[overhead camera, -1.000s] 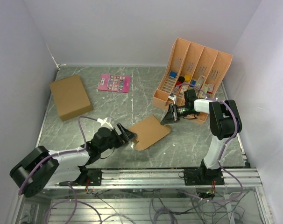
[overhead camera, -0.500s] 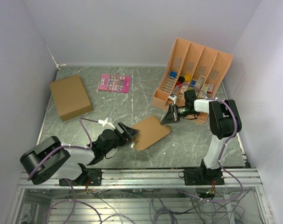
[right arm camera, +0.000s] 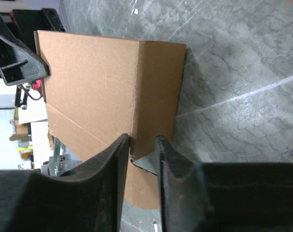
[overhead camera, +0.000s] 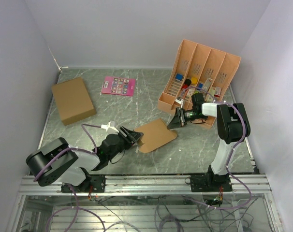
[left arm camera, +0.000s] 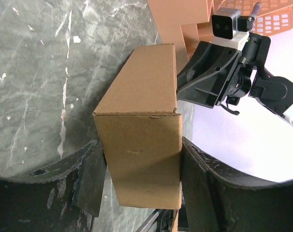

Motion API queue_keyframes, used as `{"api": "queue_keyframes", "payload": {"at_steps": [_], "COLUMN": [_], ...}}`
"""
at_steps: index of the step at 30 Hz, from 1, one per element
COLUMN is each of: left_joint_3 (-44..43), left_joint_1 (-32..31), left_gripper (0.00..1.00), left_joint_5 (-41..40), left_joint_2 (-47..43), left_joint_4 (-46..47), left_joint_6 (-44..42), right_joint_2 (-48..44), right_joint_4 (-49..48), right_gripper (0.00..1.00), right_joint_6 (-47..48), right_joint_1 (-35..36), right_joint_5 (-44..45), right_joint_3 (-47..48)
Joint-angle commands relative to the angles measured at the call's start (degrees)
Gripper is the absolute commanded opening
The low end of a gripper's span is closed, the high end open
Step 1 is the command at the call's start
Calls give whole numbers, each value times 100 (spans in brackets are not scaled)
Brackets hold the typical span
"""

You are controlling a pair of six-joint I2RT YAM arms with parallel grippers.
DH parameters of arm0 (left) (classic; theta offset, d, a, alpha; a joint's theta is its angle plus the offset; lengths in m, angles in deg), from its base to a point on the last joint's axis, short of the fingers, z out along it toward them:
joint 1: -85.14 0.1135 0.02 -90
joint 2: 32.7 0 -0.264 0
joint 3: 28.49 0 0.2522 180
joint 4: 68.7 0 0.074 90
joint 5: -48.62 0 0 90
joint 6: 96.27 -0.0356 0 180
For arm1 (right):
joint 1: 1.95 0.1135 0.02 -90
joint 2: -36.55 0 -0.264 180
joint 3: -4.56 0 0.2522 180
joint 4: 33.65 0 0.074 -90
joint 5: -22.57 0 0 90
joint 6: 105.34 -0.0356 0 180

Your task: Fold the paper box

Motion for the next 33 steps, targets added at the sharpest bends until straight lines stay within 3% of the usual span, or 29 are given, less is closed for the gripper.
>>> {"api": "queue_keyframes", "payload": {"at_steps": [1,8,13,22,26,30,31,33], "left_joint_3": [-142,-89,-55,-335,-515,-842,-949,-1165], "left_joint_1": [-48,-49,-48,-42,-19,116,173,295], "left_gripper": [61,54,52,50,50,49,49,49], "left_joint_5": [-163,-187,-255,-280,-323,-234,-179,-36], "left_joint_2": [-42,-309,-644,-1573,-1998,-2327,-2368,-2414], "left_joint_4": [401,158,-120,-1592,-2436,-3366,-3596,-4035], "left_joint_6": [48,96,202,331,523,751,810,941], "right_joint_2": [107,-371,-914,-2248,-2646,-3108,-3247,-3532], "right_joint_4": [200,353,616,974,1818,2955,3224,3014], "right_gripper": [33,52,57,68,79,99,99,100], "right_joint_6": [364,630,1005,2025,3590,6261,6946,7140], "right_joint_1": [11,-81,-263,-348,-297,-182,-156,46], "right_joint_5": [196,197,207,188,-152,-586,-668,-569], "right_joint_3": [75,182,308,298,541,435,335,151]}}
